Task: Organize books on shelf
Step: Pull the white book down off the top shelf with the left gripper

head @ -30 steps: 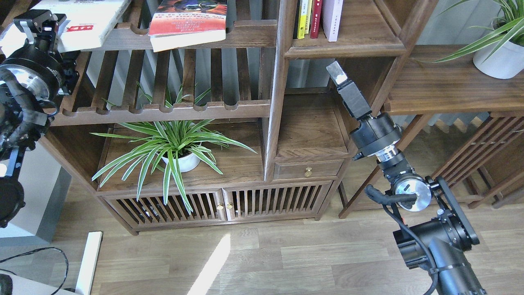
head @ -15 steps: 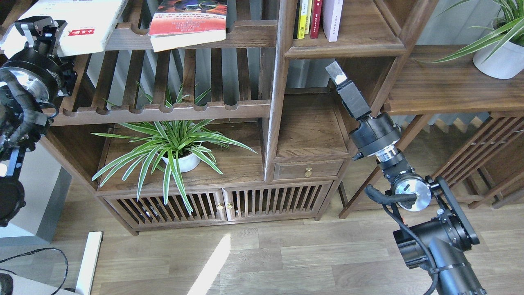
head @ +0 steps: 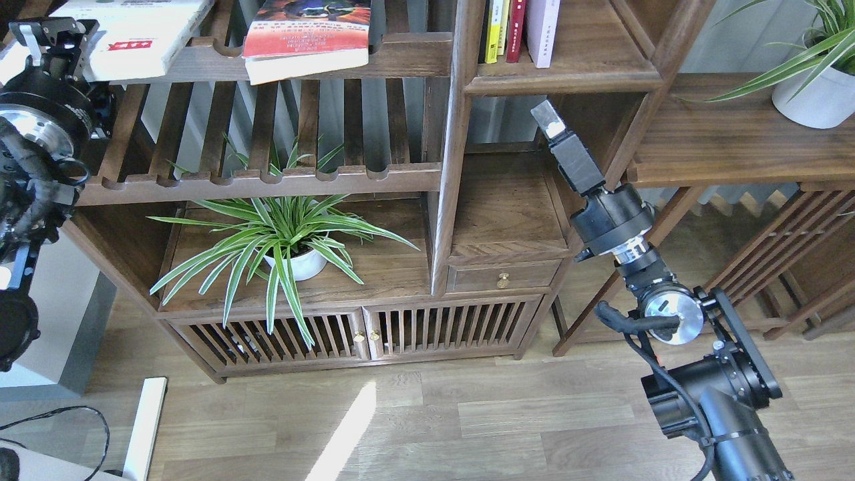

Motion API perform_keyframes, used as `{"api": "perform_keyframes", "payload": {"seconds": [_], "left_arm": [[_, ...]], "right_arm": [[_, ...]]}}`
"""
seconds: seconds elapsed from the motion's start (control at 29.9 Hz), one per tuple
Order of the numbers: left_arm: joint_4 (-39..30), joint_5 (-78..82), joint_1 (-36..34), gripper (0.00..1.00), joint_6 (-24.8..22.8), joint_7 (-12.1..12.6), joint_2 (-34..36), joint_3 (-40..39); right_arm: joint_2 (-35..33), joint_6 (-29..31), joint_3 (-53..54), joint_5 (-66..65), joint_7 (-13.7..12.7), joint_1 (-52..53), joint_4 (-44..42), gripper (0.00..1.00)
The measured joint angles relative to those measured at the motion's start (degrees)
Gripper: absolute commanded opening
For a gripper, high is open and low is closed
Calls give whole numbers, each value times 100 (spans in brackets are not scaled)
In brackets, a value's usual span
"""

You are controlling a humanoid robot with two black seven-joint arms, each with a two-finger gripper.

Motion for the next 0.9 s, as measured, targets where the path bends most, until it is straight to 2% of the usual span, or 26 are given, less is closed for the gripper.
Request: {"api": "perform_keyframes", "payload": {"seconds": [0.13, 0.43, 0.64, 0.9], "left_arm": [[-25, 0, 36, 4, -207, -35, 14, -47], [-144, -1, 88, 4, -569, -46, 14, -84], [-227, 68, 223, 4, -1213, -2, 16, 40], [-413, 252, 762, 4, -1924, 46, 20, 66]], "right_arm": [[1, 0, -6, -3, 0, 0, 0, 96], [13, 0, -20, -9, 0, -2, 0, 95], [42, 0, -124, -9, 0, -5, 0, 95], [114, 0, -223, -7, 6, 69, -31, 95]]}}
